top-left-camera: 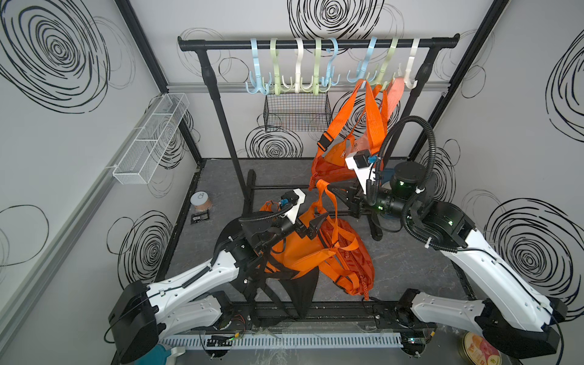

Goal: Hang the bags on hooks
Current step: Pick up the bag from the bag.

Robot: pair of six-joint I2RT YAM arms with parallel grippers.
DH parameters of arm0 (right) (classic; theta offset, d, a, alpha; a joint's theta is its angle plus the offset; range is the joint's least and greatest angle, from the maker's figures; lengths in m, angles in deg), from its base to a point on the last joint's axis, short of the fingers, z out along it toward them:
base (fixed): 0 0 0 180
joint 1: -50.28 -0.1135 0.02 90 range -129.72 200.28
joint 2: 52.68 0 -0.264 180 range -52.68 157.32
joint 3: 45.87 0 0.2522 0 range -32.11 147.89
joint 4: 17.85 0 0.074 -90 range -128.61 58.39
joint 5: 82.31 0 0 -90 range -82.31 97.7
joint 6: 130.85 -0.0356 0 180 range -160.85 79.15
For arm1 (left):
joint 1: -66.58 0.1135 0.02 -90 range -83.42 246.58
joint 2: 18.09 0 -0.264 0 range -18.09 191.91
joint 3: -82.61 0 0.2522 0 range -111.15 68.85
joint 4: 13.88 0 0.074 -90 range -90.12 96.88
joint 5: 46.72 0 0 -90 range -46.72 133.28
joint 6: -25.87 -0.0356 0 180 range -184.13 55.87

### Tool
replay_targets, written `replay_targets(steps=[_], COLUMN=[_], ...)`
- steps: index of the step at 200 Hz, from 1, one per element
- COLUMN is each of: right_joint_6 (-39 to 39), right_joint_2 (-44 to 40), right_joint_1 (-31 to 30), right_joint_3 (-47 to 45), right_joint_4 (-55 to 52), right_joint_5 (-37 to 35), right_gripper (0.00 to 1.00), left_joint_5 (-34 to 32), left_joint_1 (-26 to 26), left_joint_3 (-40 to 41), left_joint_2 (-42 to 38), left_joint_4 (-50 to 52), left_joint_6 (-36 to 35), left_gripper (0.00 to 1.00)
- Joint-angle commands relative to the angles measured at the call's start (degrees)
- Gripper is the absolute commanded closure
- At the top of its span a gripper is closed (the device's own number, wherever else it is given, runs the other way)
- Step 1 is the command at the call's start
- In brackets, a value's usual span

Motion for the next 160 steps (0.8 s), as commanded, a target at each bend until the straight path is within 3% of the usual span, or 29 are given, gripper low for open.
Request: replay_targets(steps=[1,40,88,111,160], right_joint_6=[1.83,2.05,2.61,2.78,4.22], right_joint_2=[-0.67,-0.91,-0.97,-1.93,-3.95], right_joint_1=[-0.56,-0.54,-0.52,-0.54,2.3], right_joint_3=[3.66,5.49,6.08,6.31,8.49], right_joint_4=[-0.87,-1.21,-1.56,-1.41,0.62], right_joint_5=[0.96,4.1,6.02,5.79,-4.49], right_gripper=[1.0,1.0,1.0,1.0,1.0], left_joint_5=[-0.92,2.31,5.38,4.57,5.73], left_joint_1=[0.92,5.43,2.51,2.37,6.24], left_joint_3=[-2.97,-2.99,-6.31,-7.04,-8.43], left_joint_2=[0.4,3.21,7.41,8.31,5.59], left_joint_4=[-3.38,-9.11,-11.17,-11.21,-6.33], left_joint_6=[-1.26,2.61,1.1,0.47,-0.26], left_gripper=[0.01,0.07,0.11,0.31,0.76])
